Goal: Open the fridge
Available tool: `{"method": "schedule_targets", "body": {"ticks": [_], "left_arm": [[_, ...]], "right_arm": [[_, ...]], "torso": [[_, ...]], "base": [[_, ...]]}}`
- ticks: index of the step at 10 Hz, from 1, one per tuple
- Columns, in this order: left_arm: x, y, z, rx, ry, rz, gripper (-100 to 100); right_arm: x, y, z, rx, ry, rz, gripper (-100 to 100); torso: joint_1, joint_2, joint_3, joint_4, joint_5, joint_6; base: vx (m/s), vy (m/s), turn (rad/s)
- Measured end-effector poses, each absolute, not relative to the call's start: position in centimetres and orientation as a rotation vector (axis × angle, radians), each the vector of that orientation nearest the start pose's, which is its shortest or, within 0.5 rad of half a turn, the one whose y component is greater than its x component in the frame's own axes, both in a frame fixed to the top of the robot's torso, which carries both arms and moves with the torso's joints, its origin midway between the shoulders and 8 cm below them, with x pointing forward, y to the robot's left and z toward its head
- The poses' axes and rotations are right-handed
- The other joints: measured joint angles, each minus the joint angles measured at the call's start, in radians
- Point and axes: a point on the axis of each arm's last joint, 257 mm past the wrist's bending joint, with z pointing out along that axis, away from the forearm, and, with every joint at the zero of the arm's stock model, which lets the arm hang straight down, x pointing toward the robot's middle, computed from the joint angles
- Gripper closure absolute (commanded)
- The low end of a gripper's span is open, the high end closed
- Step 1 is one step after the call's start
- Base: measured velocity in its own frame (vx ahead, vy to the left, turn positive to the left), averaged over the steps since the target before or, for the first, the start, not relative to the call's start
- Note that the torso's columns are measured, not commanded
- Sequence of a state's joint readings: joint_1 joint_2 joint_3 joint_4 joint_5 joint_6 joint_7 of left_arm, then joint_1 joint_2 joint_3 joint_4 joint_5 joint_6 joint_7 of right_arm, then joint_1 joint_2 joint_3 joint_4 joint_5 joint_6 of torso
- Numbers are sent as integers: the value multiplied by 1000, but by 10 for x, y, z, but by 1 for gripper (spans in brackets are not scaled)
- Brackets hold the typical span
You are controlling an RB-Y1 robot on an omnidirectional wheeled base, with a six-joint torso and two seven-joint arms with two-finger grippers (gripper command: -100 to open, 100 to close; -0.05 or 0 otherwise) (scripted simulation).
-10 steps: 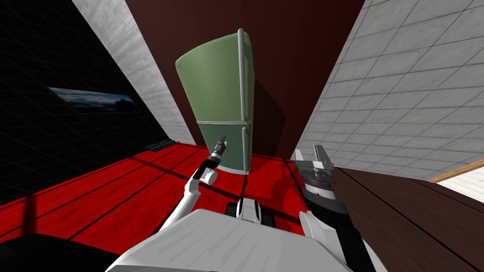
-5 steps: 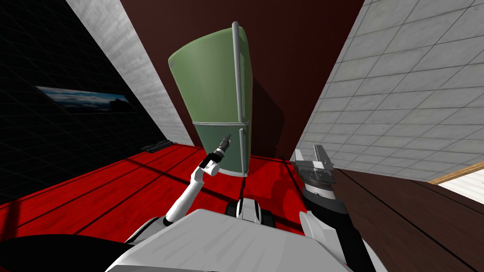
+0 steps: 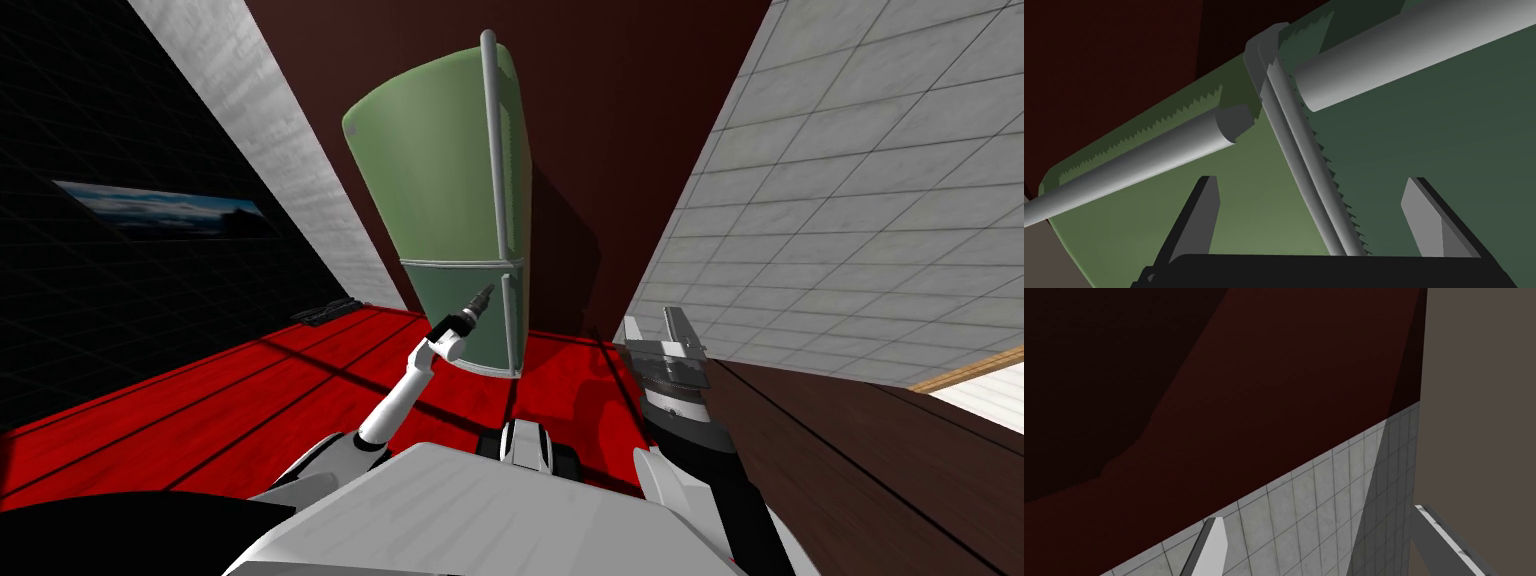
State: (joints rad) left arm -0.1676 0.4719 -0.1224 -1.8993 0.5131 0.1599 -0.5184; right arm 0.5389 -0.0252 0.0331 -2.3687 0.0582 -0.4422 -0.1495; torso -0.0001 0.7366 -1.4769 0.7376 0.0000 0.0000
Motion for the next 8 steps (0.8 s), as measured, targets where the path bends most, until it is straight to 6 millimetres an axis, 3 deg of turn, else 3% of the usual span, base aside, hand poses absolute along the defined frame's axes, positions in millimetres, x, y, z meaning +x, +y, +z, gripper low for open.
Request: {"method": "schedule_targets", "body": {"ticks": [8], "left_arm": [[596, 199, -38, -381, 1564, -959, -100]], "right_arm": [[336, -261, 39, 672, 632, 1423, 0]], "torso": [[0, 2, 1, 1, 0, 0]], "base": [[72, -38, -10]]}}
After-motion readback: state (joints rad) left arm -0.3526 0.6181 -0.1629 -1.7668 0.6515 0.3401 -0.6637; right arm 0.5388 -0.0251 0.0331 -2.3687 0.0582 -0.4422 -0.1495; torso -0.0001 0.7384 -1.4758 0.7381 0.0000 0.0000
